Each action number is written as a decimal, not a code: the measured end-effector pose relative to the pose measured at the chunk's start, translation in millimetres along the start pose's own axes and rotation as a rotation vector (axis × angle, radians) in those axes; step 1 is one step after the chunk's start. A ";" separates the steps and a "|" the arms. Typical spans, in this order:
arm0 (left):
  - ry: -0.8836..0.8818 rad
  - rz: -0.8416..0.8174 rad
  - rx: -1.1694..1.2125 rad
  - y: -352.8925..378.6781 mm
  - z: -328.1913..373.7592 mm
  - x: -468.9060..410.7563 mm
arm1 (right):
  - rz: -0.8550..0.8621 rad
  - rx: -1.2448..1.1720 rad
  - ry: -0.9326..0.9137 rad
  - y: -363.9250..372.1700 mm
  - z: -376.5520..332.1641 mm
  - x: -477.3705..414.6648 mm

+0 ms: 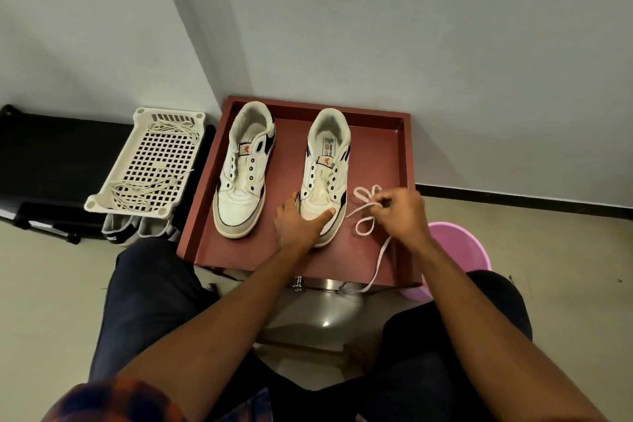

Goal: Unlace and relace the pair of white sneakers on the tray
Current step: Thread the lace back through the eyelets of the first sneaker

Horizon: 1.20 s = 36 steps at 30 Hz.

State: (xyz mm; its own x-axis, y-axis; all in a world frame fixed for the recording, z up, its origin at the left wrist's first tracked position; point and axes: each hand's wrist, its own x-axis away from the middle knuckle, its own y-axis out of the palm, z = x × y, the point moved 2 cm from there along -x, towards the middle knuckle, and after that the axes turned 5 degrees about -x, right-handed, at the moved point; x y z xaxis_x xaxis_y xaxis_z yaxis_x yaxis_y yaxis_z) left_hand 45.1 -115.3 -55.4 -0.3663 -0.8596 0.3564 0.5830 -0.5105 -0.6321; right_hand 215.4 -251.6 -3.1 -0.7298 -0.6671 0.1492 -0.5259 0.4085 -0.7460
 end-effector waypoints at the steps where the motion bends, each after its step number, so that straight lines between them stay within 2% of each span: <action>1: 0.007 -0.010 0.007 -2.5 -2.4 -1.5 | 0.066 -0.039 -0.042 -10.5 -6.0 -7.9; 8: 0.034 0.025 -0.012 -2.4 2.9 -2.7 | 0.455 -0.288 -0.213 -94.3 -78.7 -85.7; 11: 0.019 0.045 -0.016 -0.2 7.0 -1.3 | 0.526 -0.360 -0.263 -115.3 -103.3 -105.3; 13: 0.019 0.048 -0.025 0.6 7.7 0.2 | 0.470 -0.367 -0.255 -111.0 -103.6 -107.2; 16: 0.066 0.118 -0.040 -1.8 8.3 8.8 | 0.258 -0.214 -0.238 -75.5 -80.9 -85.6; 19: 0.286 0.310 -0.049 -12.1 17.5 22.9 | -0.024 0.039 -0.173 -29.8 -36.5 -53.8; 20: 0.403 0.311 -0.054 -14.5 21.7 27.3 | -0.094 0.108 -0.152 -17.1 -23.9 -43.9; 22: 0.615 0.148 -0.102 -10.5 28.8 40.1 | -0.164 0.199 -0.118 0.1 -2.7 -29.1; 23: 0.654 0.023 -0.165 -4.1 29.7 47.4 | -0.184 0.202 -0.103 4.4 3.6 -24.0; 25: 0.638 -0.204 -0.293 14.9 29.5 61.1 | -0.192 0.175 -0.086 5.3 8.1 -19.4; 27: 0.565 -0.342 -0.359 41.1 25.9 70.1 | -0.148 0.118 -0.063 -1.4 8.5 -21.4; 30: 0.459 -0.385 -0.386 74.8 26.2 80.0 | -0.003 -0.042 -0.050 -17.0 3.1 -32.9; 34: 0.283 -0.308 -0.306 101.5 33.9 85.9 | 0.159 -0.248 -0.091 -35.0 -8.0 -50.0; 36: 0.255 -0.286 -0.254 108.3 43.8 82.7 | 0.235 -0.330 -0.109 -41.9 -17.0 -58.2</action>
State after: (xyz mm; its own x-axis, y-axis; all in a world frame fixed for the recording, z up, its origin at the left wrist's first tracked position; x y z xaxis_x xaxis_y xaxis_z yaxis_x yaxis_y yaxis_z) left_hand 109.7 -242.7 -64.3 -0.6719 -0.6352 0.3809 0.2480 -0.6775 -0.6924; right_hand 272.5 -219.3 30.5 -0.8057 -0.5865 -0.0830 -0.4751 0.7235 -0.5007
